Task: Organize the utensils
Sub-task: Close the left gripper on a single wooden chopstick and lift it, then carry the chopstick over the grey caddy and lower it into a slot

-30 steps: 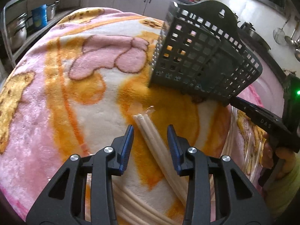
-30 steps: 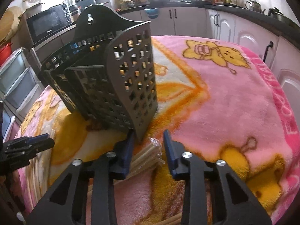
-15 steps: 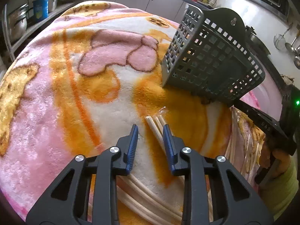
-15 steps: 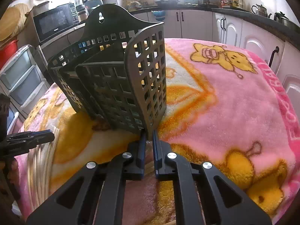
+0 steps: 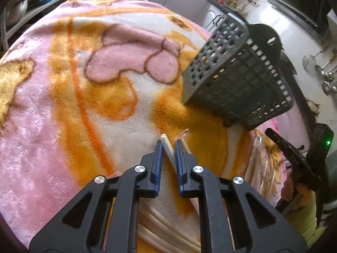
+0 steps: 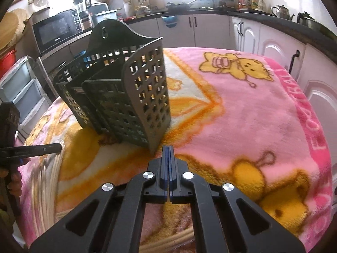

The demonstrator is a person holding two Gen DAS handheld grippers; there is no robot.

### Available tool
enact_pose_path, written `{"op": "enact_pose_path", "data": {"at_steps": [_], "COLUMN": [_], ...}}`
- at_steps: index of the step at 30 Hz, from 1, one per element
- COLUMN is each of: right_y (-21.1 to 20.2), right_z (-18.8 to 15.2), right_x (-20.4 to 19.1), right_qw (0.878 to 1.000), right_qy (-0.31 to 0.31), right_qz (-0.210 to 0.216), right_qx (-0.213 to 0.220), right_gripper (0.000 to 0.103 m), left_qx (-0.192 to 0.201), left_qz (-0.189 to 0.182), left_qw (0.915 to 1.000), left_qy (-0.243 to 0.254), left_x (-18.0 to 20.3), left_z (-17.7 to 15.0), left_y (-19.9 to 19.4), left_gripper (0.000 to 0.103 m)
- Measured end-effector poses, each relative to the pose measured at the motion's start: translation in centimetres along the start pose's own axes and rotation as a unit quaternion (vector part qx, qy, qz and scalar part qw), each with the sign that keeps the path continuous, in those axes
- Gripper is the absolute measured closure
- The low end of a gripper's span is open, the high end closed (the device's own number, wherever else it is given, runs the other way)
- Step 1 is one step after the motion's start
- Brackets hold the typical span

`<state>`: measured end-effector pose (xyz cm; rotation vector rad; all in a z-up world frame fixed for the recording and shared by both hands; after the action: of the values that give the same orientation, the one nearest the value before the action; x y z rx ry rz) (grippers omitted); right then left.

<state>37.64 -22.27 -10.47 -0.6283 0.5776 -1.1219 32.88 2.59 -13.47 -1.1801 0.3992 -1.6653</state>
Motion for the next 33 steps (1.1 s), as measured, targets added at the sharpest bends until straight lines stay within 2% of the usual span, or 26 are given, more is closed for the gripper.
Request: {"op": "enact_pose_path", "data": {"at_steps": [14,22,33], "right_y": [-4.2,-8.0,-12.6], "right_z": [0.6,2.5,4.5], "right_x": [-0.1,-2.8,-7.7], "right_qw": [0.999,0.997,0.989], "right_qy": [-0.003,-0.031,-0.074], "right_qz": [-0.001,0.019,0.054], "right_qx": [0.033,0.071,0.113], "right_gripper": [0.102,0.102,0.102], "left_qx": [0.058,0.093,0.133], "left_qz": [-0.02,-0.015,-0.004], "left_qw": [0.996,0.991,0.9848], "left_qy": [0.064,0.095,0.112], "left_x": [4.8,7.3,8.6], "left_z": [1.4,2.2,2.4], "left_y": [-4.3,-7.5,-11.6], "left_gripper": [0.099,0.1,0.101]}}
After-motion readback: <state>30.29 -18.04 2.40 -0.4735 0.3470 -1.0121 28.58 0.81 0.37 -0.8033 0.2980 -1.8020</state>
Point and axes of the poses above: each gripper's, at about its wrist camera, not at the fingertips, and y roughly the way its jaws point, x to its right, z to its top, the point moved 10 cm from there along y, roughly the way its jaws point, and after that the axes turned 3 degrees about -z, right-handed, at the moved point
